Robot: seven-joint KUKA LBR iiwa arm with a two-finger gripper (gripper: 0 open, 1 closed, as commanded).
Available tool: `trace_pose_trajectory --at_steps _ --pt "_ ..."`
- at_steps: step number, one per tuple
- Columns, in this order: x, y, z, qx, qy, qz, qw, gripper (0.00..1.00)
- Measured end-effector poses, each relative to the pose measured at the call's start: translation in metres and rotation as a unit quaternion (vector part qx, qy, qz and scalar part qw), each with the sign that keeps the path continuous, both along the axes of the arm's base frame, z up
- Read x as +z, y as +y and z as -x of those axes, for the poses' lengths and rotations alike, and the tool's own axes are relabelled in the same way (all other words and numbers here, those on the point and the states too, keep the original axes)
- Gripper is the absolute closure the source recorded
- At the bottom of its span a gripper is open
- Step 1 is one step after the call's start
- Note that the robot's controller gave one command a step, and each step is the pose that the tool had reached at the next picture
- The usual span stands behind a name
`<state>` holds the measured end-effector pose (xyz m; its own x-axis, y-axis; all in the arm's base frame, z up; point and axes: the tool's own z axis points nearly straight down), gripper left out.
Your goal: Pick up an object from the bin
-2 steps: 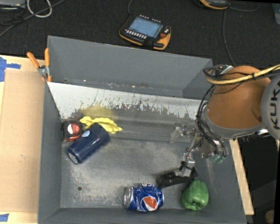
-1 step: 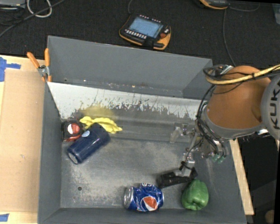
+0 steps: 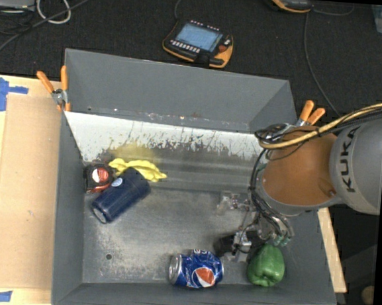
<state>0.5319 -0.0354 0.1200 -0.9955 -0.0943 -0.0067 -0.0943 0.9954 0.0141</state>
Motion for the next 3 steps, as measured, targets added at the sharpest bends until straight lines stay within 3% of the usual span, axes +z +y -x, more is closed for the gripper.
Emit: trace_pose_trajectory --at_steps 1,2,3 --pt "-0.020 -0.070 -0.008 0.009 -0.0046 0.001 0.9999 1.00" --pt "-0.020 -0.070 -0.008 0.009 -0.0047 0.001 0.9999 1.00" --pt "0.010 -0.067 -0.001 0.010 0.0019 -0.001 0.9999 1.00"
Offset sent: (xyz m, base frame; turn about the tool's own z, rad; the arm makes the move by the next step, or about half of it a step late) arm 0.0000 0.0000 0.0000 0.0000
